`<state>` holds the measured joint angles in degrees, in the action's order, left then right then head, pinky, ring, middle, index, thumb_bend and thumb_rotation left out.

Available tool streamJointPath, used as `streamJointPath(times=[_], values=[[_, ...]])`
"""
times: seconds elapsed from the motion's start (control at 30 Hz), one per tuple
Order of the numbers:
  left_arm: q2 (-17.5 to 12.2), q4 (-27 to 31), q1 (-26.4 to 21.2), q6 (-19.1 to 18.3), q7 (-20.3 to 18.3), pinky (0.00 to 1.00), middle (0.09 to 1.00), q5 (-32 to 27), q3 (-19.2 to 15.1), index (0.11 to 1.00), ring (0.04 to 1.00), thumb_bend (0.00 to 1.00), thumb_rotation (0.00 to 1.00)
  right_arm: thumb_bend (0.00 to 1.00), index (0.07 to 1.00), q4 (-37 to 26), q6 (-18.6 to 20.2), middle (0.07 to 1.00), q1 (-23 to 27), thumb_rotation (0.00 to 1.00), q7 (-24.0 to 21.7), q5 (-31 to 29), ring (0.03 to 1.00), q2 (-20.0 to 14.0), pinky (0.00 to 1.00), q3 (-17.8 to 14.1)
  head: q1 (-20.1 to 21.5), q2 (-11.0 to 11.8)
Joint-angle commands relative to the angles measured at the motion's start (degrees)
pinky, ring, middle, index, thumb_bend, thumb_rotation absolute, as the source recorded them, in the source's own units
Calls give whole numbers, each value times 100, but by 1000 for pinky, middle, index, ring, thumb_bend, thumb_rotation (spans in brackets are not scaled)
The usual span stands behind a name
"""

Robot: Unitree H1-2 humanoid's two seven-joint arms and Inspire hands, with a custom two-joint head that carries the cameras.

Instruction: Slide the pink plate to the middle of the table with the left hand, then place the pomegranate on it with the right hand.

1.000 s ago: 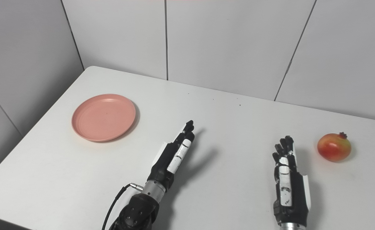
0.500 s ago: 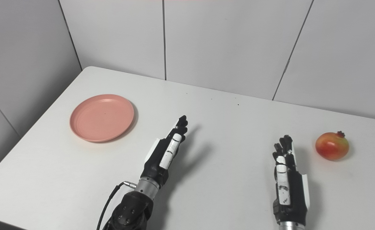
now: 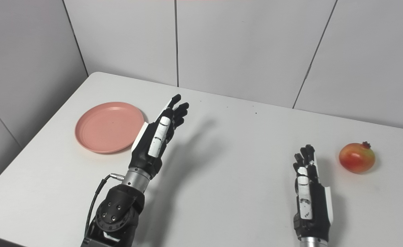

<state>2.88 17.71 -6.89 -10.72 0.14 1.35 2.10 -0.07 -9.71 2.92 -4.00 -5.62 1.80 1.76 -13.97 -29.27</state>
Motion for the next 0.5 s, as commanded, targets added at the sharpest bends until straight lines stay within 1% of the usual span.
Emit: streamJointPath(times=[0.0, 0.07, 0.13, 0.2, 0.27, 0.33, 0.37, 0.4, 0.43, 0.47], values=[[-30, 272, -329, -30, 51, 872, 870, 39, -54, 887, 880, 694, 1000, 503, 985, 250, -249, 981, -96, 875, -29, -47, 970, 1, 990, -29, 12, -7], [-91, 305, -414, -69, 57, 867, 853, 9, -152, 869, 864, 684, 1000, 508, 985, 238, -245, 981, -95, 874, -41, -52, 972, -1, 994, -24, 37, 3], [-222, 341, -537, -233, -1, 896, 838, -126, -299, 853, 855, 705, 1000, 504, 988, 245, -275, 984, -88, 875, -49, -50, 975, -2, 995, -19, 29, 6], [-356, 345, -647, -357, -47, 903, 832, -231, -439, 844, 852, 725, 1000, 500, 987, 265, -294, 983, -77, 879, -42, -39, 975, 1, 995, -20, 26, 6], [-497, 297, -775, -392, -26, 850, 810, -317, -624, 825, 825, 753, 1000, 502, 984, 280, -292, 981, -68, 870, -23, -24, 972, 12, 996, -24, 38, 6], [-609, 230, -876, -403, 17, 835, 789, -347, -783, 797, 804, 766, 1000, 502, 983, 265, -273, 979, -69, 868, -21, -26, 972, 21, 998, -20, 50, 6], [-676, 168, -930, -367, 35, 845, 781, -331, -860, 785, 799, 770, 1000, 500, 981, 261, -274, 978, -70, 869, -24, -27, 971, 24, 997, -16, 59, 9], [-718, 128, -963, -342, 45, 819, 768, -319, -907, 771, 782, 770, 1000, 499, 981, 259, -277, 978, -70, 871, -26, -27, 970, 26, 998, -14, 59, 9], [-755, 14, -1025, -236, 110, 810, 763, -311, -1010, 766, 776, 770, 1000, 498, 981, 256, -285, 978, -70, 872, -24, -19, 970, 31, 999, -9, 74, 2], [-771, -65, -1065, -157, 156, 741, 745, -309, -1080, 752, 749, 767, 1000, 490, 981, 253, -290, 977, -70, 872, -22, -14, 970, 35, 998, -7, 74, 2]])
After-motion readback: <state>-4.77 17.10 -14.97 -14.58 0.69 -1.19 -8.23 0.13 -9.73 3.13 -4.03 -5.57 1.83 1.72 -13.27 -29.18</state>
